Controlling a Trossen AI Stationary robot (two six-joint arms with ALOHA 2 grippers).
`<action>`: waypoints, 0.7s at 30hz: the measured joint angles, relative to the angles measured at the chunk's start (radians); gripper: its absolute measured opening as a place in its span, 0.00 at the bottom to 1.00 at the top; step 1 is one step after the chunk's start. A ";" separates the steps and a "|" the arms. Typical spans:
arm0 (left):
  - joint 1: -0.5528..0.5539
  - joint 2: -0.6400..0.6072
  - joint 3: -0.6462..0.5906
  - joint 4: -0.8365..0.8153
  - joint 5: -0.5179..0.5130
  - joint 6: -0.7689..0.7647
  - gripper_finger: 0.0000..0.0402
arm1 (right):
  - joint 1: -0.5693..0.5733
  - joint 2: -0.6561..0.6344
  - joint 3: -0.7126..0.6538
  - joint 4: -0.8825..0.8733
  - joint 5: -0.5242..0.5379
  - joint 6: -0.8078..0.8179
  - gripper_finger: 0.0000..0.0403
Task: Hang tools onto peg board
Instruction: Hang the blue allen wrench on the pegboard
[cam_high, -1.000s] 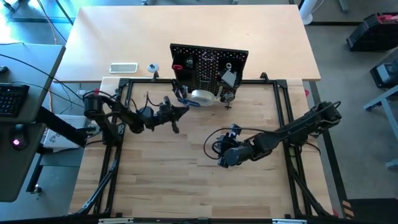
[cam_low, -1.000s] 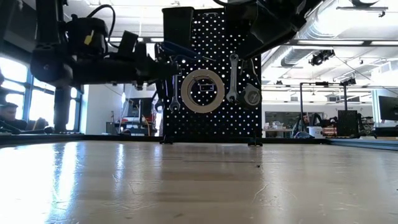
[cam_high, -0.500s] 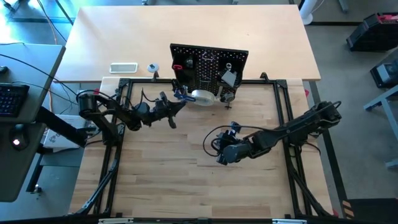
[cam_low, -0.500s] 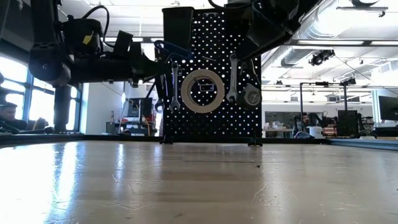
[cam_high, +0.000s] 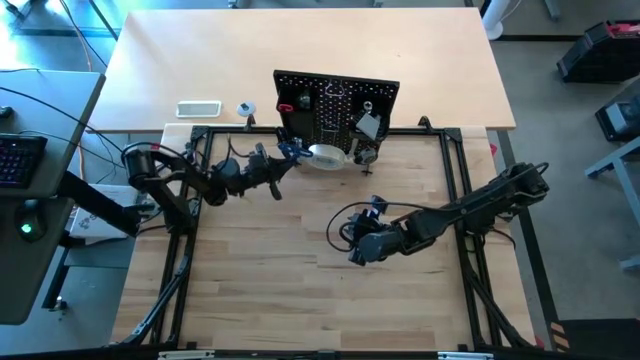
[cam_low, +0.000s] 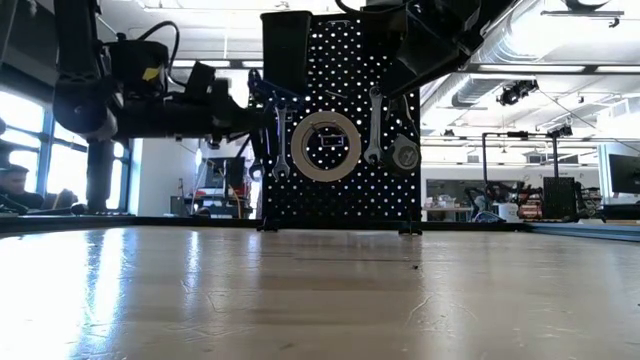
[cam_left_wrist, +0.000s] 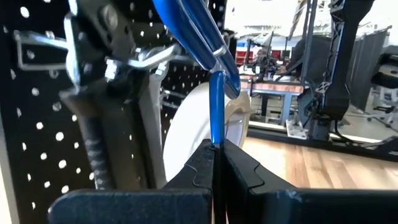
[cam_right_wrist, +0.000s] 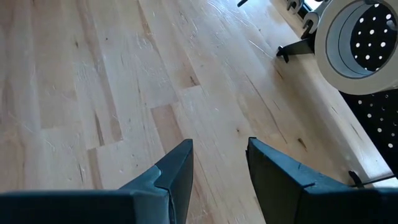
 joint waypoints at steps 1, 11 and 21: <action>0.007 0.000 0.000 -0.008 0.010 -0.005 0.00 | 0.000 0.000 0.000 0.000 0.000 0.000 0.36; 0.026 0.000 0.000 -0.023 0.014 0.006 0.01 | 0.000 0.000 0.000 0.004 -0.001 0.001 0.36; 0.052 0.000 0.000 -0.024 0.011 0.013 0.06 | 0.000 0.000 0.000 0.015 -0.001 0.001 0.36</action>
